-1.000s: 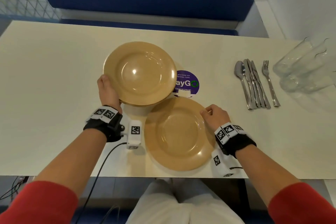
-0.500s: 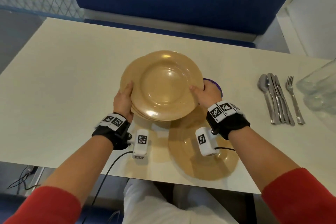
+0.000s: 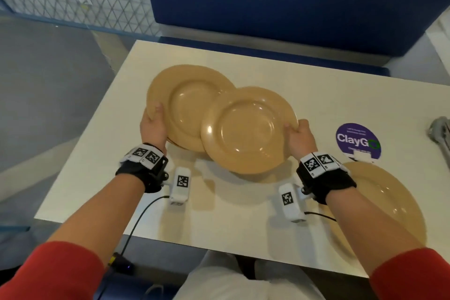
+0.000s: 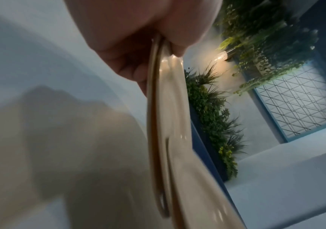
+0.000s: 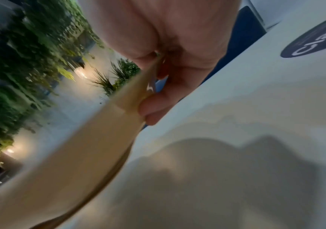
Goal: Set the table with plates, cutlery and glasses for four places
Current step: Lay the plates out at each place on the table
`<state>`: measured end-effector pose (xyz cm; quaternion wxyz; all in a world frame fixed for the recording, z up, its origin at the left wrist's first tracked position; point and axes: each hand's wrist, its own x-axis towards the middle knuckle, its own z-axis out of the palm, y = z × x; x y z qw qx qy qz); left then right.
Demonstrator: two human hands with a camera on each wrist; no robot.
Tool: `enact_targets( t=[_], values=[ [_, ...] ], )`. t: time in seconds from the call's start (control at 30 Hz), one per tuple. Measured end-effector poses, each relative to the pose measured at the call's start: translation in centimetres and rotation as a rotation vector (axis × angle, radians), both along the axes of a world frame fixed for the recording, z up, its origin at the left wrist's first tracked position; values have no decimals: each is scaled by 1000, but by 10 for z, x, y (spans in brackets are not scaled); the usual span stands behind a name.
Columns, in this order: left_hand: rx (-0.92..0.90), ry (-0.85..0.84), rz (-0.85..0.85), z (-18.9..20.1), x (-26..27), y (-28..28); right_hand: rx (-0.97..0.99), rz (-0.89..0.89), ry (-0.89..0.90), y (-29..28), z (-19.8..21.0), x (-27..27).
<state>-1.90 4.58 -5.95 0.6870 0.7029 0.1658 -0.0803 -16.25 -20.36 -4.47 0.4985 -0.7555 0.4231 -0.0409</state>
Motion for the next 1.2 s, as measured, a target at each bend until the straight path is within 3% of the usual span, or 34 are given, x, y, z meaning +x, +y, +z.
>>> enact_targets(
  t=[0.17,0.3,0.4,0.57,0.8,0.97,1.1,1.2],
  values=[
    [70,-50,184,6,30,47,10,140,194,16,-21,-6],
    [-22,14,275,7,37,60,10,306,306,44,-32,9],
    [-106,75,245,5,35,60,-46,415,358,74,-37,24],
    [-76,108,150,-8,27,46,-112,543,394,114,-49,37],
    [-145,161,107,-19,18,37,-151,683,391,138,-50,49],
    [-117,168,62,-24,18,35,43,487,282,122,-40,46],
    [-111,149,10,-27,20,22,310,7,-58,82,-19,54],
    [-101,132,-95,-24,20,-1,336,-165,-132,54,-11,57]
  ],
)
